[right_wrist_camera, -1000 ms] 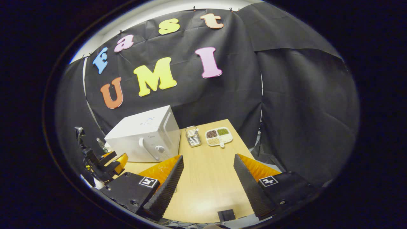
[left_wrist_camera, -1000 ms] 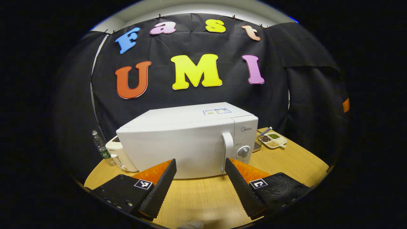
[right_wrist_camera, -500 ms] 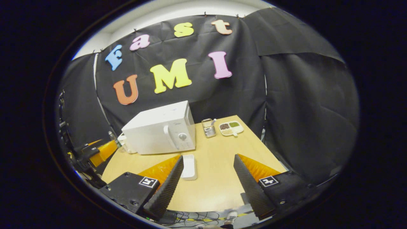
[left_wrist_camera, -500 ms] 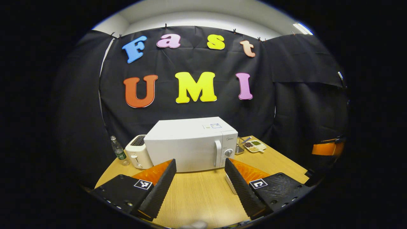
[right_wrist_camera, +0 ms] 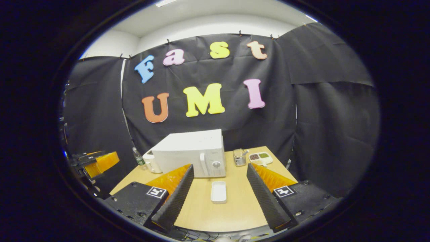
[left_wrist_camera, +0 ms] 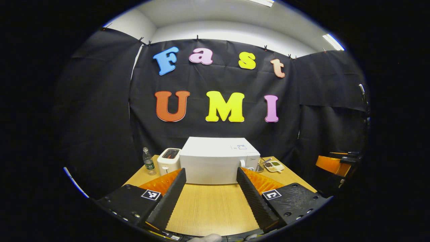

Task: Open the microwave oven with the left hand, put the food in, and close the microwave oven.

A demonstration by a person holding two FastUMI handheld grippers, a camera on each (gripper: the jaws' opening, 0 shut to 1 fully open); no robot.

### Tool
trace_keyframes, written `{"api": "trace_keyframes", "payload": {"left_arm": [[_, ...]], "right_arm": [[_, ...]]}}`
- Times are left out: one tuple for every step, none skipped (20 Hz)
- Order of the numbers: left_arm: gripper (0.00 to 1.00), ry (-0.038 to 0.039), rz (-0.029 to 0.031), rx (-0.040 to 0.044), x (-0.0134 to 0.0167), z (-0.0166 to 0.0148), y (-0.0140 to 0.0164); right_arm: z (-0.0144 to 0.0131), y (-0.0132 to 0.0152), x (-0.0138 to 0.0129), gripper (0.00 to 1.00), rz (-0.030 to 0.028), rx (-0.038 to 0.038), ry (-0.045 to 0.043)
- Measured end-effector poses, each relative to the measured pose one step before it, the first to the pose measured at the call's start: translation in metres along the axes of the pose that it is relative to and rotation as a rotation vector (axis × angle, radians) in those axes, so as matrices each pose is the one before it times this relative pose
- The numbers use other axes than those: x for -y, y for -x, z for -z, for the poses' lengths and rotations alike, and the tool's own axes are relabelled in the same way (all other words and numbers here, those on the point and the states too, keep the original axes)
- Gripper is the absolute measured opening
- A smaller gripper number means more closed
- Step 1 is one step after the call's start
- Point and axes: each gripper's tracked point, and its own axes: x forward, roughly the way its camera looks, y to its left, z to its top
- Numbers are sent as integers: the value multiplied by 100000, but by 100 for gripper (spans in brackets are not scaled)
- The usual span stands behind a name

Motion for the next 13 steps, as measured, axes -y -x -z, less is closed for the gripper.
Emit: {"api": "trace_keyframes", "payload": {"left_arm": [[93,538,-986,647,-450,-499,228],[83,200,-1205,805,-499,-394,355],[92,126,-971,795,-402,-481,138],[92,149,-708,720,-390,-317,159],[92,-200,-379,643,-108,-268,99],[92,-856,-926,259,-152,-340,31],[92,-936,-681,291,-83,-239,118],[92,-1333,-41,189,74,-369,-28],[92,-863,-183,152,27,-117,-71],[92,-455,54,339,74,-82,155],[92,482,14,323,134,-169,78],[92,711,201,491,277,-118,56],[82,332,584,338,316,-148,79]], "right_arm": [[-549,-103,-586,100,-1202,1071,69],[-377,-14,-428,100,-772,605,277],[-378,-36,-352,100,-844,505,422],[-459,29,-389,100,-833,718,541],[3,94,-185,100,-370,469,553],[-320,-35,-176,100,-303,250,281],[-223,-20,-264,100,-636,34,100],[-438,-45,-152,100,-422,796,-521],[-452,-41,-14,100,-320,583,-470],[-113,-146,-85,90,-267,-463,55],[-126,-111,31,91,-184,-463,114],[-322,74,101,100,75,423,286],[-398,-8,87,100,143,544,438]]}}
